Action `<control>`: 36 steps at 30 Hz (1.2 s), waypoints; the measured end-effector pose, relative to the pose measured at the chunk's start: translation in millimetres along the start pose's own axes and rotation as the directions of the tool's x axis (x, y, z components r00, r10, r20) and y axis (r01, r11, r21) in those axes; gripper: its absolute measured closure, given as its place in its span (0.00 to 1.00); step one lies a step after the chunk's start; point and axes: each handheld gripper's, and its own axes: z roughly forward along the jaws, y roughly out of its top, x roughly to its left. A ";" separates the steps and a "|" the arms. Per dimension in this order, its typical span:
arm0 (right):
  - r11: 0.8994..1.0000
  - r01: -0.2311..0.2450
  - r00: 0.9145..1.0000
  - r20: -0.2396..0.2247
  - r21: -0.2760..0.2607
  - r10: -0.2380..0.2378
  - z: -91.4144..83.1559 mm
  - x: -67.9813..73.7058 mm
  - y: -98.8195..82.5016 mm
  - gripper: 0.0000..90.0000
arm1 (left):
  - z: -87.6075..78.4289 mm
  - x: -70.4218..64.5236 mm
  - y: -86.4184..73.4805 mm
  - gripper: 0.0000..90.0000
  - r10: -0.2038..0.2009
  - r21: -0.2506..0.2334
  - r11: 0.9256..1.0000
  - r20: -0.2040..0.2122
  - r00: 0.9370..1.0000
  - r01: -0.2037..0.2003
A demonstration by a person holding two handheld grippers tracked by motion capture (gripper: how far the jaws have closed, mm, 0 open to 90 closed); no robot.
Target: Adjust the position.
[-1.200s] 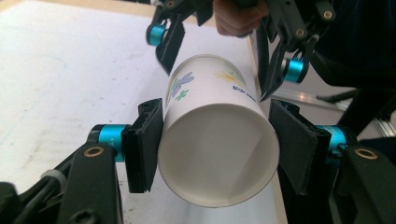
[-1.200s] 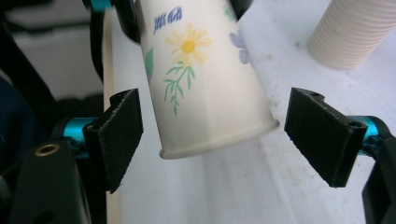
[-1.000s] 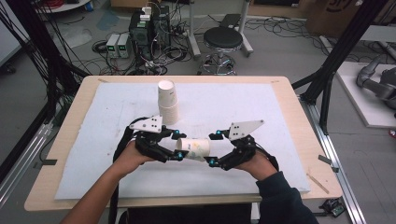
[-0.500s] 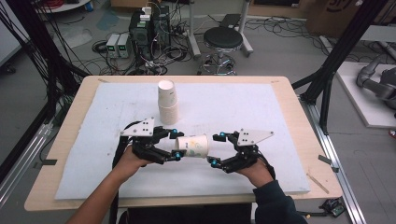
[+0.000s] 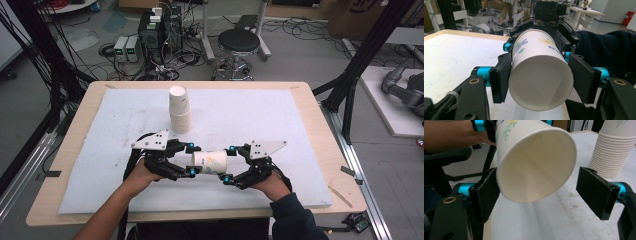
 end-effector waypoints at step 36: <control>0.998 -0.045 0.997 -0.066 -0.035 0.043 -16.0 -6.3 9.6 0.39 | -5.5 0.2 3.6 0.17 -0.024 0.079 0.996 -0.066 0.998 0.029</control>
